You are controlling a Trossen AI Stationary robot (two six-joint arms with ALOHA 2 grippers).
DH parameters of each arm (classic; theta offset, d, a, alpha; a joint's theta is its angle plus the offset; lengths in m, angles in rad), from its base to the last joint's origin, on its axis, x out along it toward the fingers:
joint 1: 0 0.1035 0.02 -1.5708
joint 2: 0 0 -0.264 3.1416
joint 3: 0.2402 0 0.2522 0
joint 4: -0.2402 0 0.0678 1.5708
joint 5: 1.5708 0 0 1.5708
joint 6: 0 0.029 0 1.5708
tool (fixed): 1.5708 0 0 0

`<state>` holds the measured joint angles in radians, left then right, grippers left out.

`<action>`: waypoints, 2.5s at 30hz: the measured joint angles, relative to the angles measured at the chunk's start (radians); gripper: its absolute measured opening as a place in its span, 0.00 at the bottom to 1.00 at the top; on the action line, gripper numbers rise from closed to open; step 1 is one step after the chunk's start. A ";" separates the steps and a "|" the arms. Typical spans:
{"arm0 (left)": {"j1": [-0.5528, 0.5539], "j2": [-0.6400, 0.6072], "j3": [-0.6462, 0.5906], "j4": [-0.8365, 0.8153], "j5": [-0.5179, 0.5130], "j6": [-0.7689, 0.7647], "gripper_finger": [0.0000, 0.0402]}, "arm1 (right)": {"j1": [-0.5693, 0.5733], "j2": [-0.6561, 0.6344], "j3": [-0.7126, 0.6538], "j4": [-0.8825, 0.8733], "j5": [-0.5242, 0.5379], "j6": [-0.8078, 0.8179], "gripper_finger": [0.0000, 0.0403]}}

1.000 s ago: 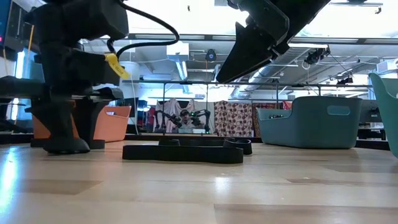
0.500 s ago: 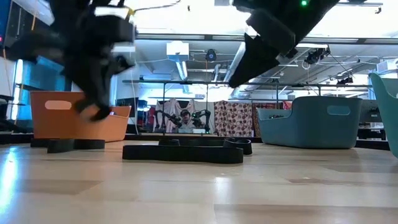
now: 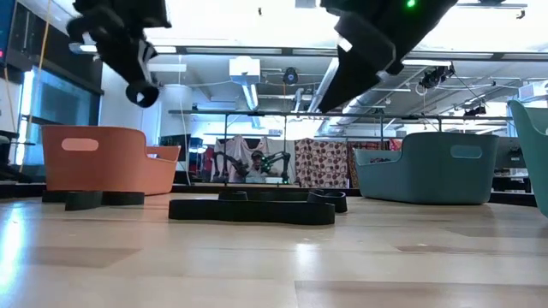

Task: Sort rubber bands into baskets
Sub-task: Put the black rubber band into the orange bin

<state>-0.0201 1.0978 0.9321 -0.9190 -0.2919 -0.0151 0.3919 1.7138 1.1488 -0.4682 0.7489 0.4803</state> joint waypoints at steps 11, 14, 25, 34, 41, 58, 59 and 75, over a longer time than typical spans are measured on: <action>0.401 -0.041 0.000 -0.138 -0.039 0.121 0.00 | -0.066 0.000 0.000 0.102 -0.068 -0.156 0.00; 0.513 -0.024 0.000 -0.136 -0.008 0.195 0.00 | -0.067 0.000 -0.001 0.101 -0.072 -0.157 0.00; 0.799 0.117 -0.001 -0.076 0.077 0.398 0.00 | -0.066 0.001 -0.001 0.099 -0.072 -0.157 0.00; 0.921 0.319 -0.001 0.032 0.064 0.454 0.00 | -0.066 0.001 -0.001 0.098 -0.072 -0.175 0.00; 0.976 0.412 -0.001 0.059 0.000 0.389 0.01 | -0.066 0.001 -0.001 0.099 -0.074 -0.175 0.00; 0.839 0.150 -0.001 0.055 0.104 0.279 0.33 | -0.078 0.001 -0.002 0.192 -0.158 -0.148 0.02; 0.830 0.131 -0.001 0.057 0.107 0.278 0.34 | -0.078 0.002 -0.002 0.203 -0.159 -0.148 0.03; 0.653 -0.147 -0.044 0.286 0.332 0.251 0.35 | -0.153 0.194 -0.002 0.488 -0.202 -0.147 0.47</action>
<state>0.6332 0.9511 0.8886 -0.6331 0.0405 0.2362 0.2392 1.9079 1.1469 0.0199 0.5469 0.3336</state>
